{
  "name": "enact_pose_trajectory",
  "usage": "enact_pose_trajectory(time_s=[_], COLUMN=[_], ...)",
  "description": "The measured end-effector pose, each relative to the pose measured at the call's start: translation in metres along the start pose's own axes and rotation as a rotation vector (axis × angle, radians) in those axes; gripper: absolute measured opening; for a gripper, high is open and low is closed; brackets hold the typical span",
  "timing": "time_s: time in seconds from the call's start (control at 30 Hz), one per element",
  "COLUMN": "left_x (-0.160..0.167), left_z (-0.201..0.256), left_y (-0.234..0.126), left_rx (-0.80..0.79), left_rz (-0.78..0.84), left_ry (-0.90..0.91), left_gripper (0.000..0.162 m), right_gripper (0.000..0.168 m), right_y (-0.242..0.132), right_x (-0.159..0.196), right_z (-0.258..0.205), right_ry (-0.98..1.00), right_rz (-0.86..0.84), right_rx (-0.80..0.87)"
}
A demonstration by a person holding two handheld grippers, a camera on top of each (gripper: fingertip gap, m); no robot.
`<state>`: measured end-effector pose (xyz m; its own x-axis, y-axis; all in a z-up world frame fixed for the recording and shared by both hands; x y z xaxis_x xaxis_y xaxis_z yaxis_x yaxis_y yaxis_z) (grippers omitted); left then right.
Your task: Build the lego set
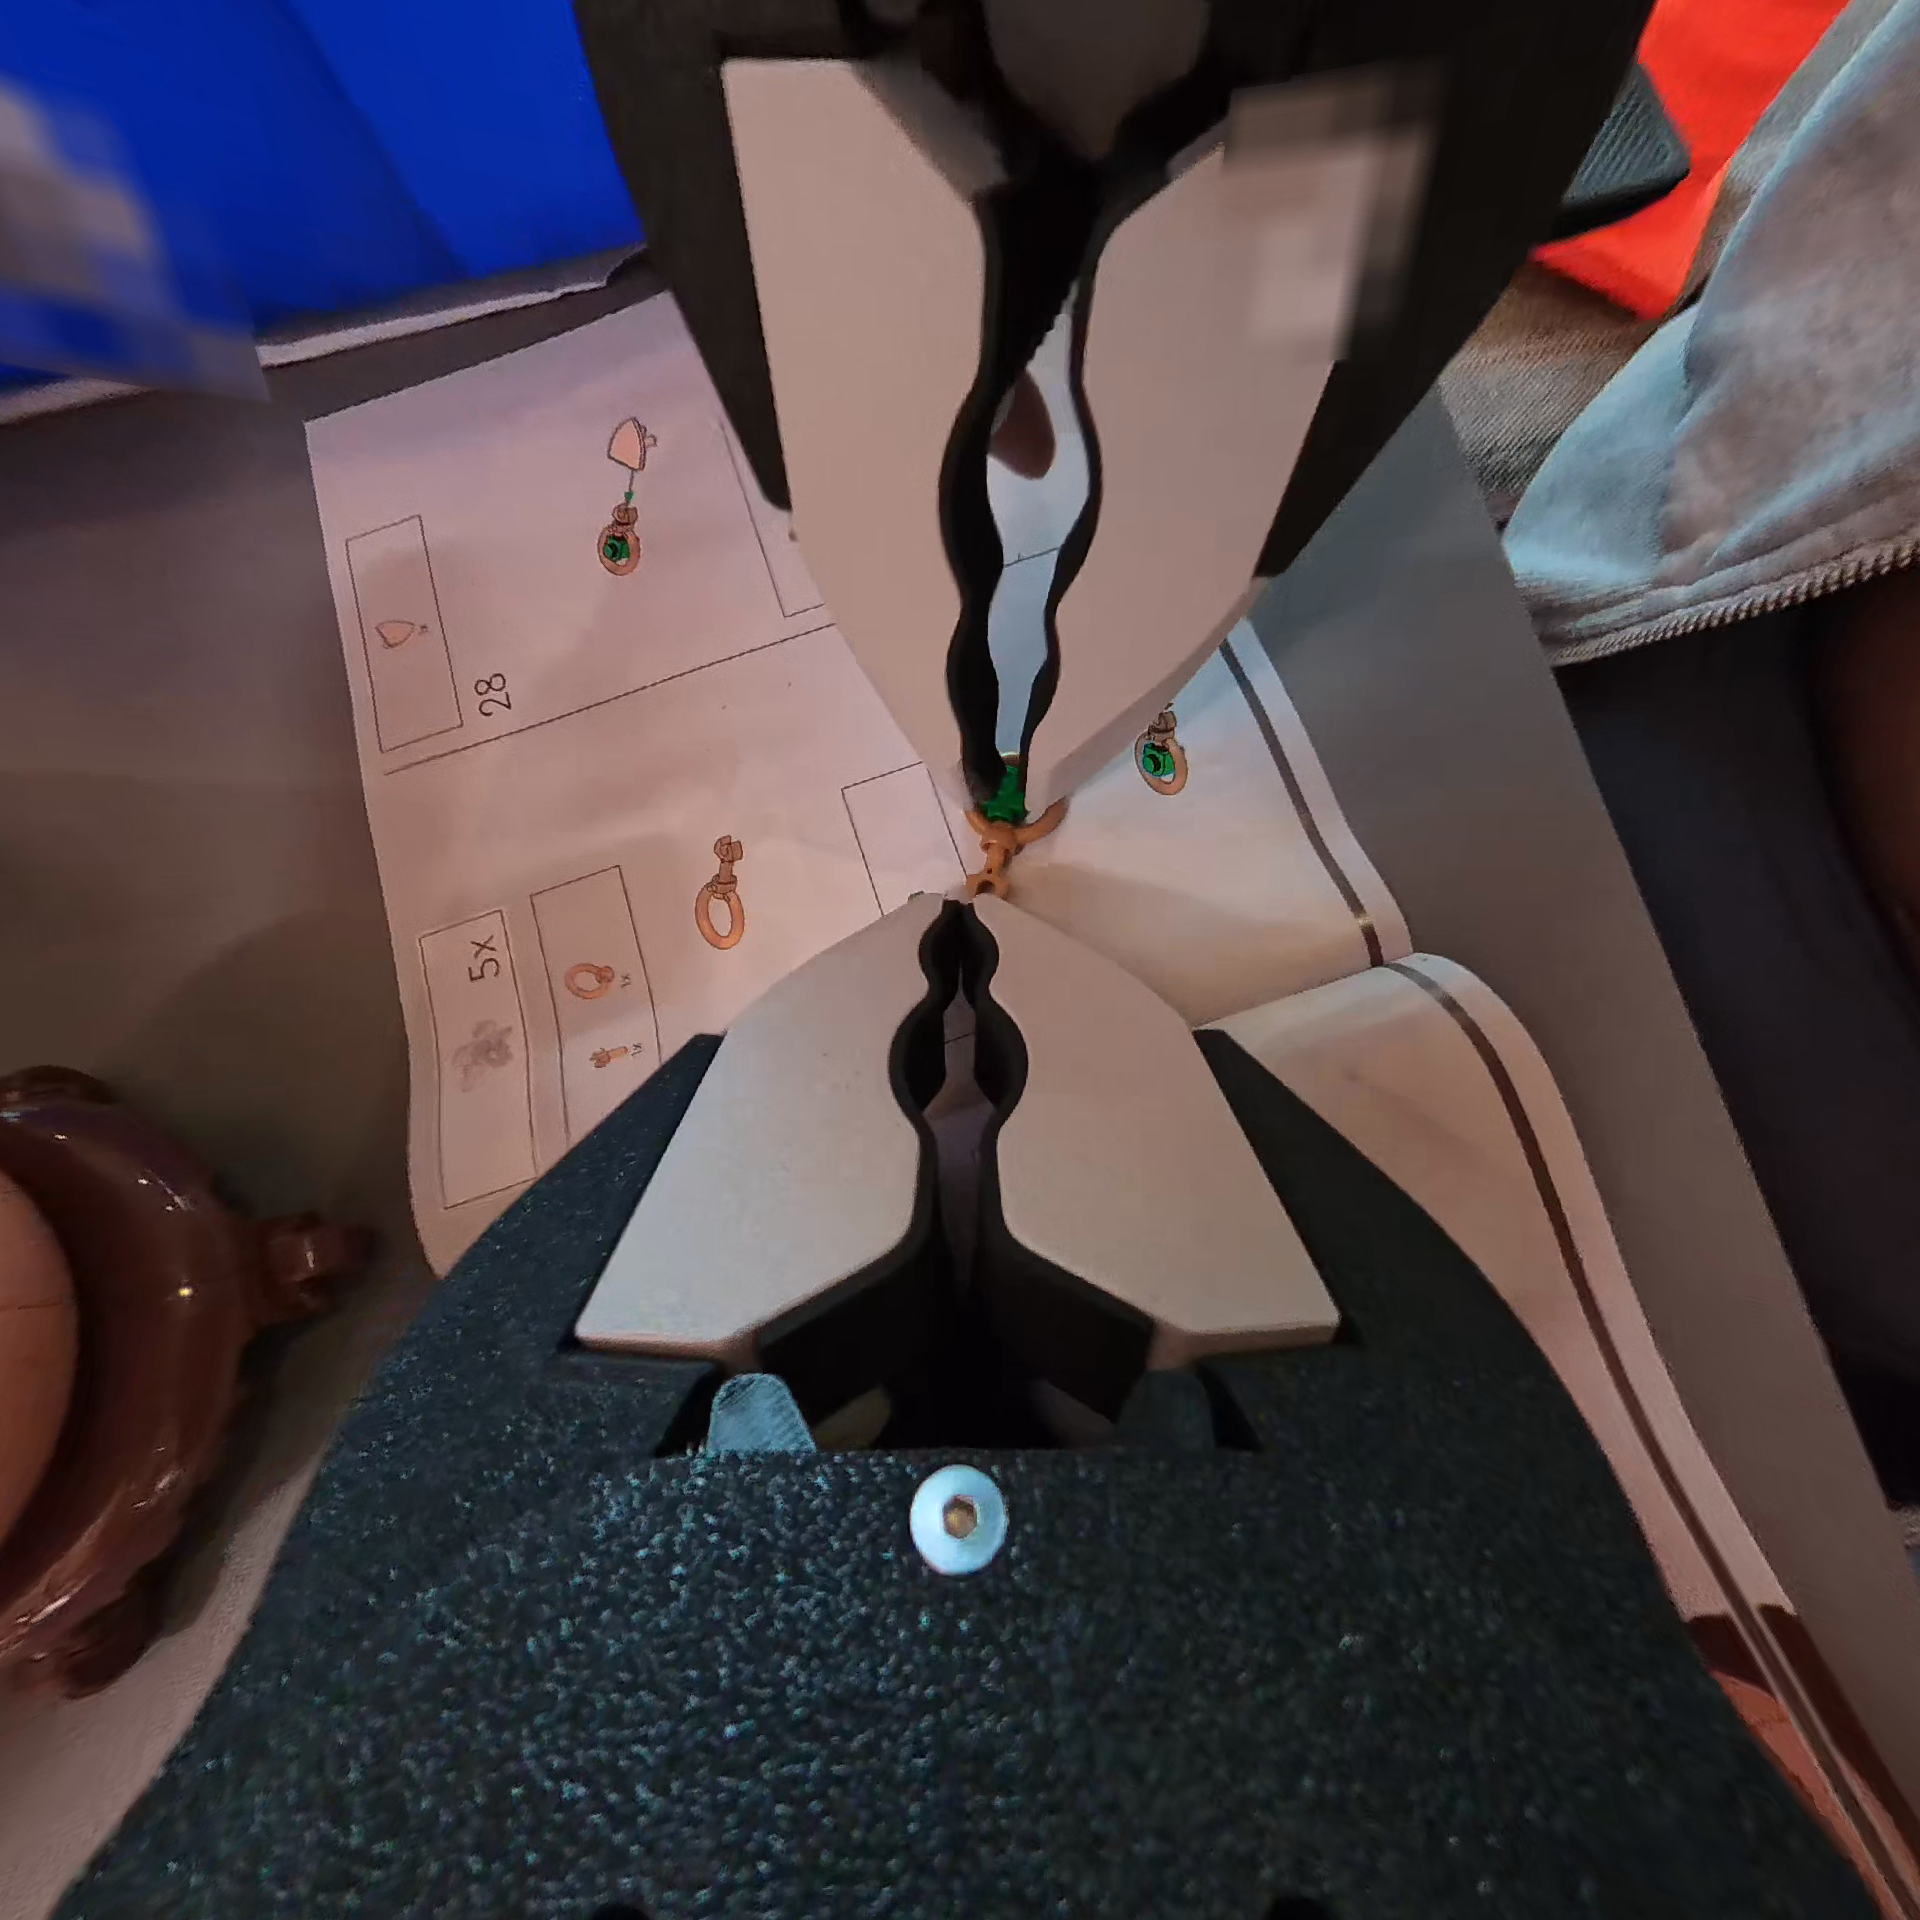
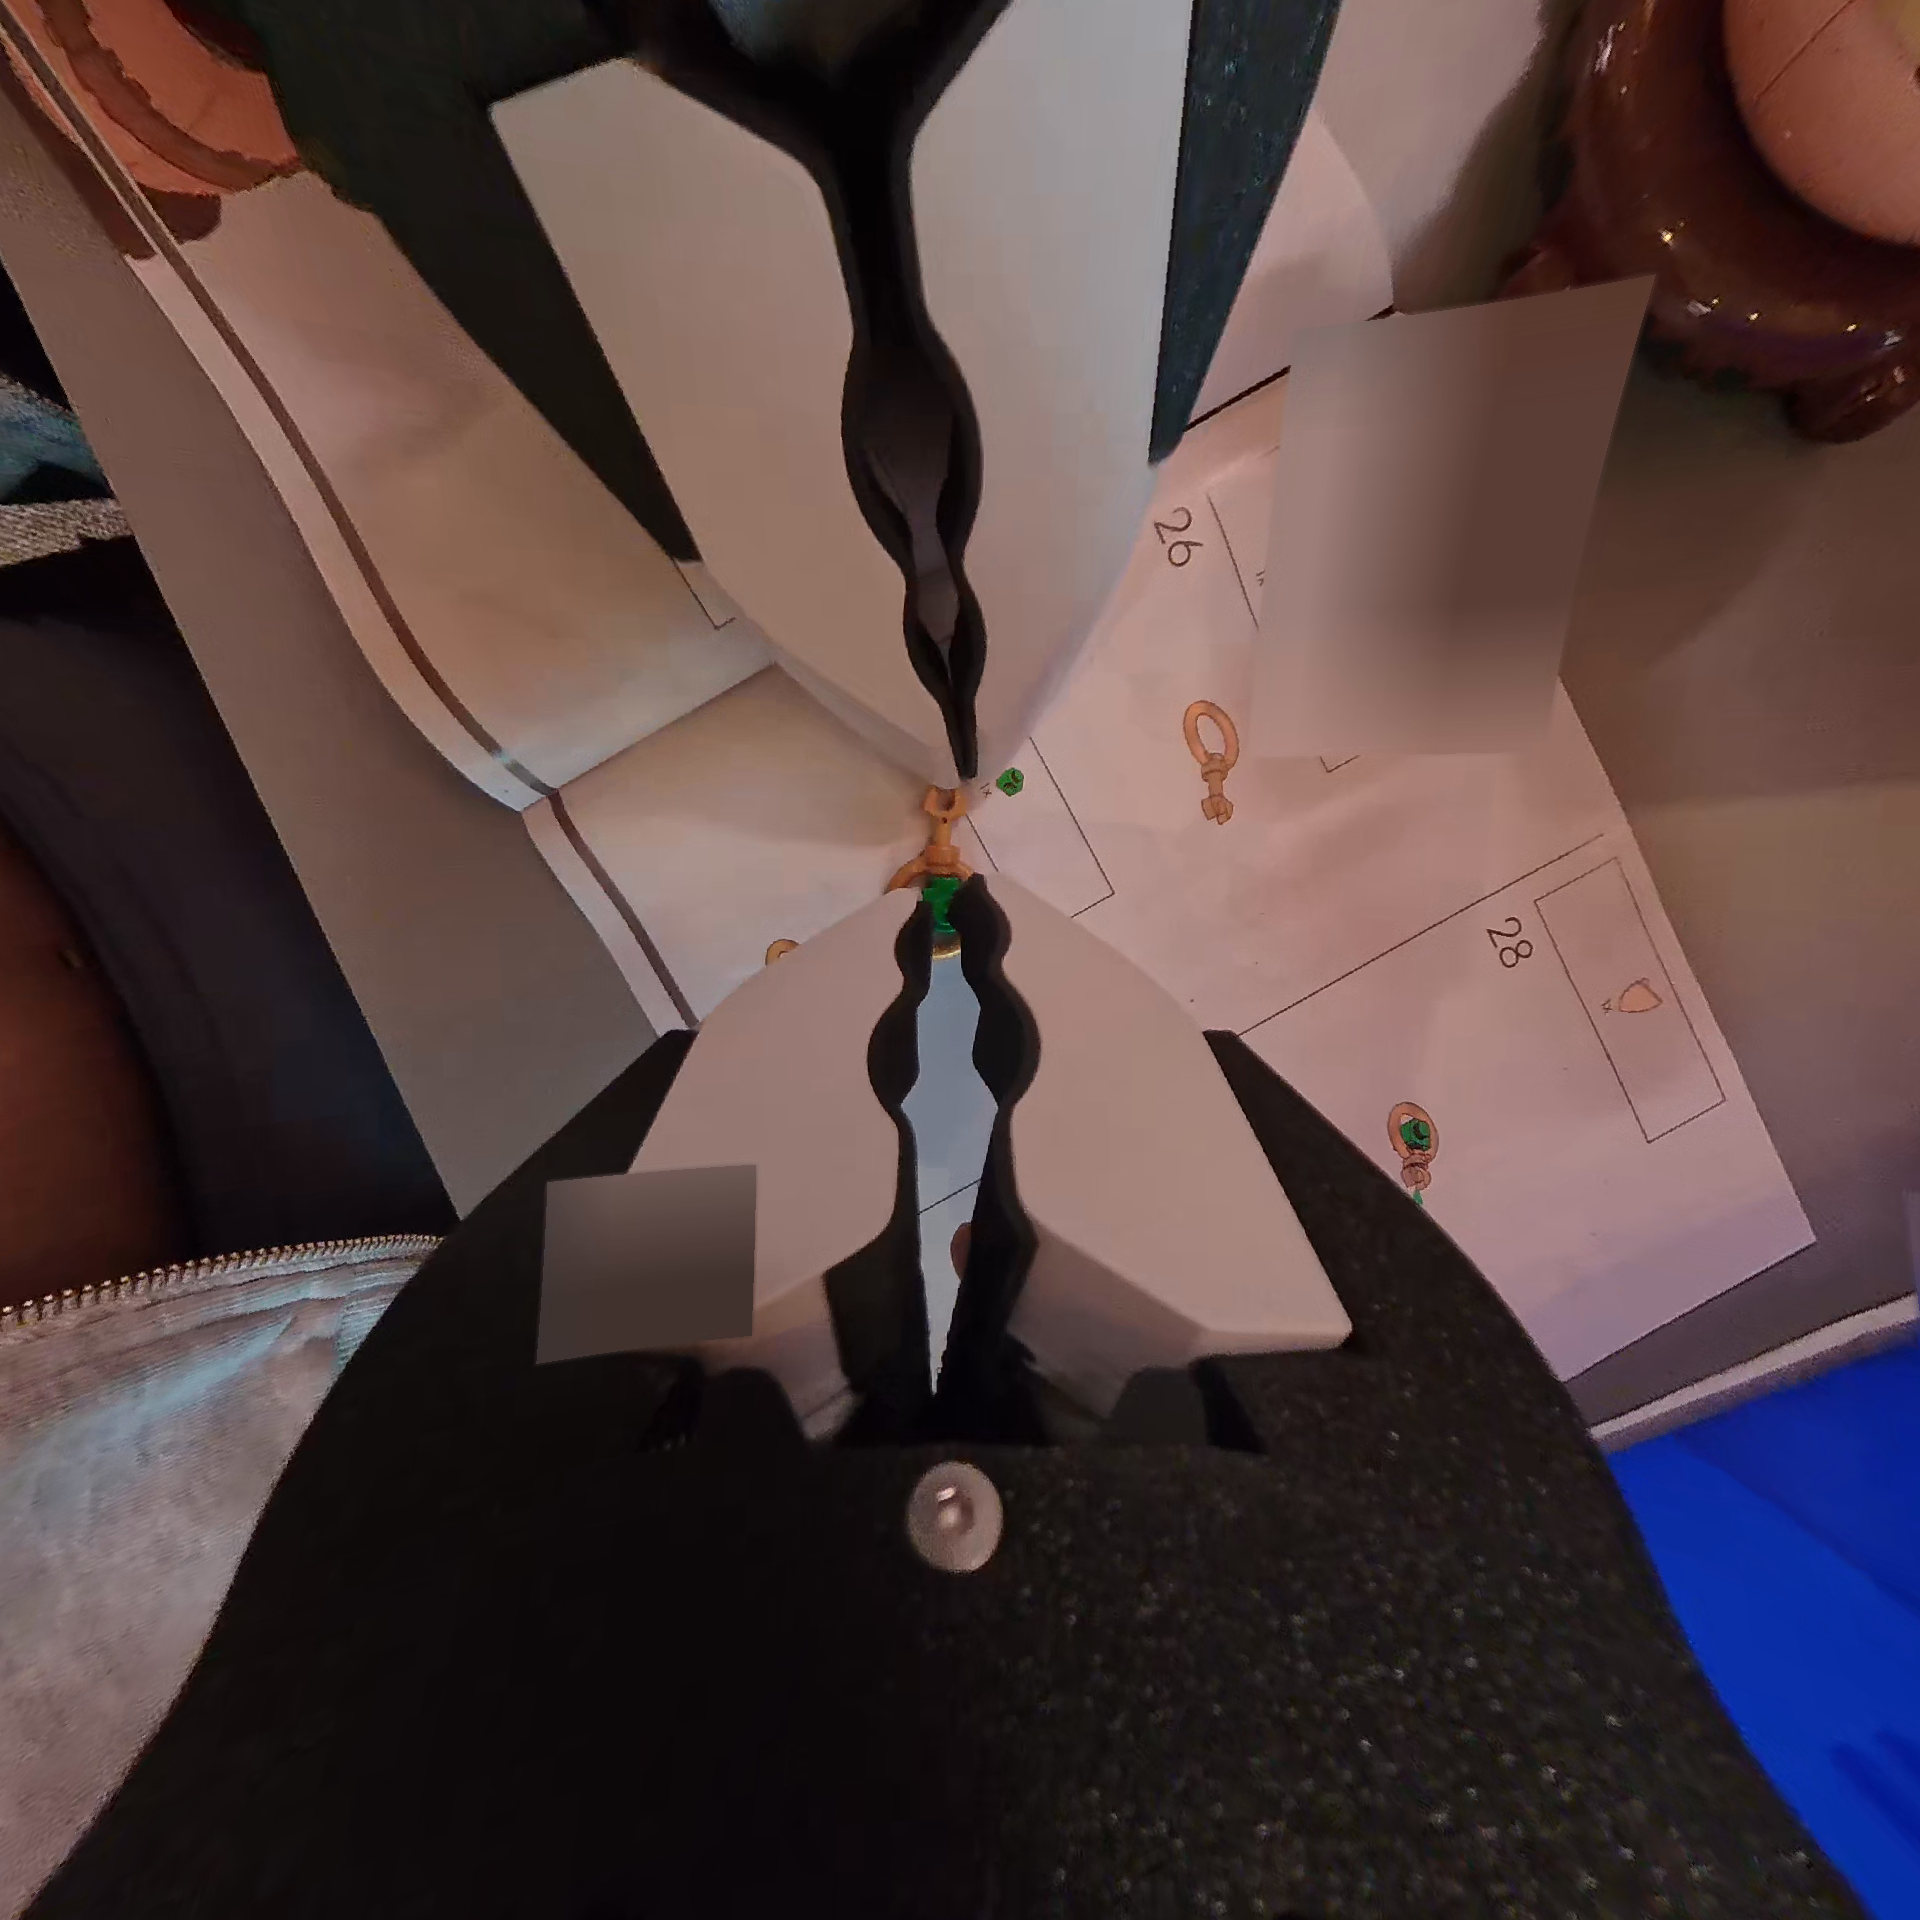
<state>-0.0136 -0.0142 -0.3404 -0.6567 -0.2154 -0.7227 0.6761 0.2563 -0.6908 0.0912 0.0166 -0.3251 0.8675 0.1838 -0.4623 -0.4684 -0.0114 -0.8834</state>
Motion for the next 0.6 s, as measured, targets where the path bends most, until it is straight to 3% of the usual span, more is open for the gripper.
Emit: enact_pose_trajectory(time_s=[0.6], left_x=[0.0022], left_z=[-0.0015], left_y=[0.0021], left_rx=[0.029], left_rz=[0.031], left_ry=[-0.04], left_gripper=[0.0], right_gripper=[0.003], right_y=[0.0009], right_x=[-0.001], right_z=[-0.0024], right_ry=[0.021], right_rz=[0.033], right_rx=[0.006])
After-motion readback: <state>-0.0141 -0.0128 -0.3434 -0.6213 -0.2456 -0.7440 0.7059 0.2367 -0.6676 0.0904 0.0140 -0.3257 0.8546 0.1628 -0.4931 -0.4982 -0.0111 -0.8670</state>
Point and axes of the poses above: each gripper's, where its closed fingertips meet, y out along the fingers, x out of its underside, z = x × y across the jaws, the point moved 8 cm from there along -y, back along the fingers, and after that the axes turned 3 degrees about x, right-handed, at the moved point
